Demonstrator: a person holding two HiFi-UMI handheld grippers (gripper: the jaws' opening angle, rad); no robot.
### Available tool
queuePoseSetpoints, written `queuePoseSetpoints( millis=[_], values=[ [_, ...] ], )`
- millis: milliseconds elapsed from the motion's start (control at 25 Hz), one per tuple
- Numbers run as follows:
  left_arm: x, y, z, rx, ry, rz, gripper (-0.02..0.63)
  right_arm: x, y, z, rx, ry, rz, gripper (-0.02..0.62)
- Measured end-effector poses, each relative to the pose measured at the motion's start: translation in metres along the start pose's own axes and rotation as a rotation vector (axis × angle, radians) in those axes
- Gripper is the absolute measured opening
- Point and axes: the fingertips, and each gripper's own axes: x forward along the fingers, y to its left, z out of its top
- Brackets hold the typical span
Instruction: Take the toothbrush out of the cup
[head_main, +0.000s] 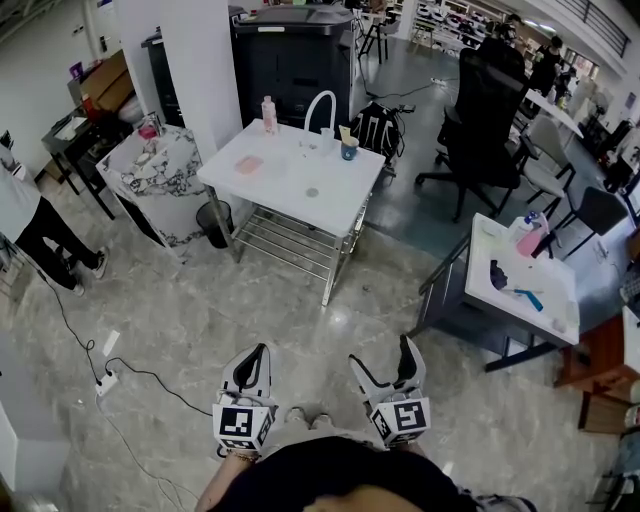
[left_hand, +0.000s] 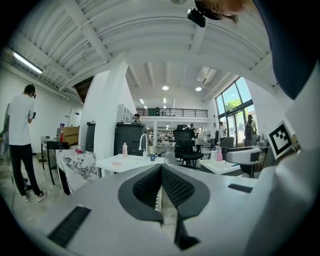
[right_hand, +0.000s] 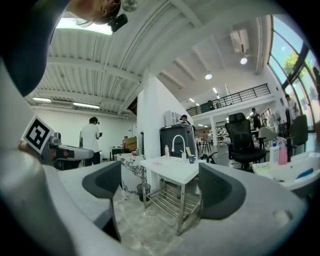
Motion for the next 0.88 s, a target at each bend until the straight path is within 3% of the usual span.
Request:
queuePoseSetpoints(
  millis=[40, 120, 600, 880],
  values=[
    [0.001, 0.000, 0.001, -0.001, 0.000, 0.002, 0.002, 0.001, 0.000, 0.001, -0.027, 0.002, 0.003, 0.479],
    [0.001, 0.001, 0.002, -0.002, -0.001, 0.009, 0.002, 0.003, 0.000, 0.002, -0.039, 0.007, 0.009, 0.499],
    [0.013, -0.020, 0.001, 0.018, -0.014, 0.028, 0.002, -0.008, -0.033, -0.002, -0.034, -0.010, 0.022, 0.499],
    [0.030, -0.033, 0.010, 0.033, -0.050, 0.039, 0.002, 0.003, -0.051, -0.025, -0.106, 0.077, 0.076, 0.499]
  ],
)
